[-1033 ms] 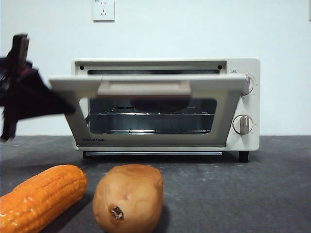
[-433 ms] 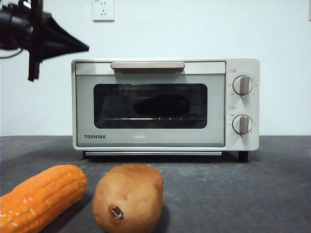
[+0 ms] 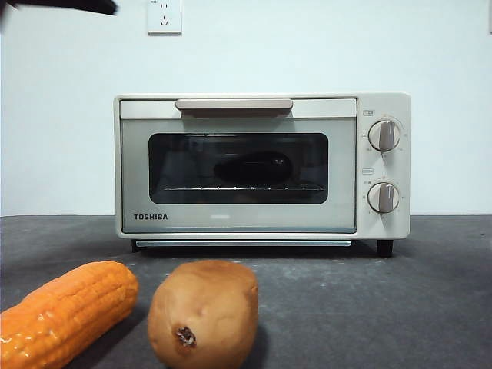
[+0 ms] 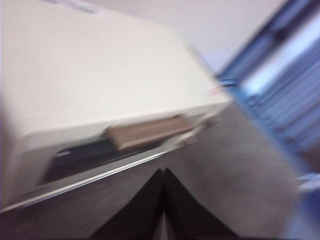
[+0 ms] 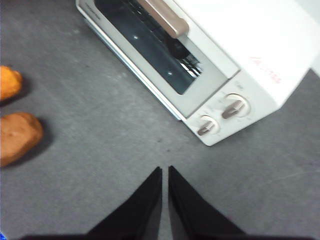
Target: Take the eggplant from the table,put the eggplant in the oven
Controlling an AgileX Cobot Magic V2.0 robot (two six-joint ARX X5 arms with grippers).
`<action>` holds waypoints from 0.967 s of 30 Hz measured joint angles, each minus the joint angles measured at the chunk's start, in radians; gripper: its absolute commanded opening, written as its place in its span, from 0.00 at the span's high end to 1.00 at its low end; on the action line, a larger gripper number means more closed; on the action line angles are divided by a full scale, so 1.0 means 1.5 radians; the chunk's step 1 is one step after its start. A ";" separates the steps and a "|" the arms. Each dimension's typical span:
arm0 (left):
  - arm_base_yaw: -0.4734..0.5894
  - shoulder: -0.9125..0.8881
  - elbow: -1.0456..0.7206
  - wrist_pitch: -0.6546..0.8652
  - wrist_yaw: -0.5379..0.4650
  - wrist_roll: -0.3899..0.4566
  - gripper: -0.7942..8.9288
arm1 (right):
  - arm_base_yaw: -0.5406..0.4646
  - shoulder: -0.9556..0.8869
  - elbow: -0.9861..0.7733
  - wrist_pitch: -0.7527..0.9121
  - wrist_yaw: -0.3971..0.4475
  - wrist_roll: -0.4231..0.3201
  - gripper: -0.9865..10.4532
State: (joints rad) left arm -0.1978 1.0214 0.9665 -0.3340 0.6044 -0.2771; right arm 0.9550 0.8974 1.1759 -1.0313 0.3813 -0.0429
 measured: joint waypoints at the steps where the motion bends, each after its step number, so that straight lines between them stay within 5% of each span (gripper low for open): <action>1: -0.019 -0.029 0.000 -0.034 -0.057 0.023 0.91 | -0.006 -0.002 -0.011 0.011 -0.012 0.001 0.91; 8: -0.137 -0.185 -0.028 -0.102 -0.320 0.090 0.91 | -0.068 -0.052 -0.172 0.186 -0.035 0.045 0.91; 14: -0.193 -0.278 -0.141 -0.102 -0.443 0.093 0.91 | -0.117 -0.115 -0.327 0.380 -0.043 0.117 0.91; 20: -0.216 -0.337 -0.267 -0.081 -0.476 0.067 0.91 | -0.128 -0.149 -0.452 0.546 -0.026 0.135 0.91; 29: -0.219 -0.326 -0.281 -0.104 -0.475 -0.057 0.91 | -0.128 -0.149 -0.476 0.542 0.008 0.137 0.91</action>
State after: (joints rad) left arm -0.5266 0.5320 0.5446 -0.4892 -0.1085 -0.3634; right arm 0.7628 0.6735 0.4625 -0.2176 0.3935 0.1623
